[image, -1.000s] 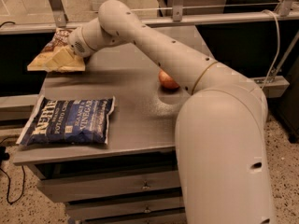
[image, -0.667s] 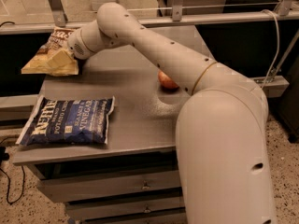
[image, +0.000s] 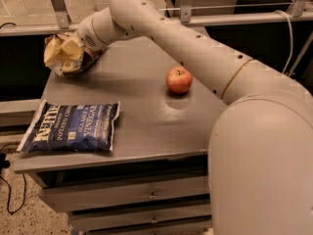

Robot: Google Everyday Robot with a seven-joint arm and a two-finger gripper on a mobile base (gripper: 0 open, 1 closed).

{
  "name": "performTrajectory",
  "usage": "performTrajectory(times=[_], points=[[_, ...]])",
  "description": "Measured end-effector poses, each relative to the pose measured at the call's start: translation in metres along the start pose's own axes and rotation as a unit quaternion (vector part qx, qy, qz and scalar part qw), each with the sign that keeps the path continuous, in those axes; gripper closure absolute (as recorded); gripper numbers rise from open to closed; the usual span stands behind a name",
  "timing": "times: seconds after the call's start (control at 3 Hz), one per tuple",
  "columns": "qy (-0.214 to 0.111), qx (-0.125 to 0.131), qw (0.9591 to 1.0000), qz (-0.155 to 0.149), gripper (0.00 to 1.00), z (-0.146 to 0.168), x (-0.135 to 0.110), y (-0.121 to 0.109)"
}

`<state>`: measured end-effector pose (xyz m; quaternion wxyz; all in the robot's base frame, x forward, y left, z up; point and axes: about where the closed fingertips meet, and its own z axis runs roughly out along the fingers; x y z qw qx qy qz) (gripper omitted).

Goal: Pick brown chip bag

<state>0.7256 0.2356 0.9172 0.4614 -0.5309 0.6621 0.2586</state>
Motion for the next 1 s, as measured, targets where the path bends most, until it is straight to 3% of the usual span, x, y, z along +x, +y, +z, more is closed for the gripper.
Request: performTrajectory(times=[0.33,0.67,1.0], points=[[-0.012,0.039,0.9982,-0.045,1.0,-0.039,-0.024,-0.019],[-0.014,0.088,0.993,-0.077,1.0,-0.084,-0.034,-0.046],[-0.013,0.124,0.9896,-0.071,1.0,-0.119,-0.035,-0.059]])
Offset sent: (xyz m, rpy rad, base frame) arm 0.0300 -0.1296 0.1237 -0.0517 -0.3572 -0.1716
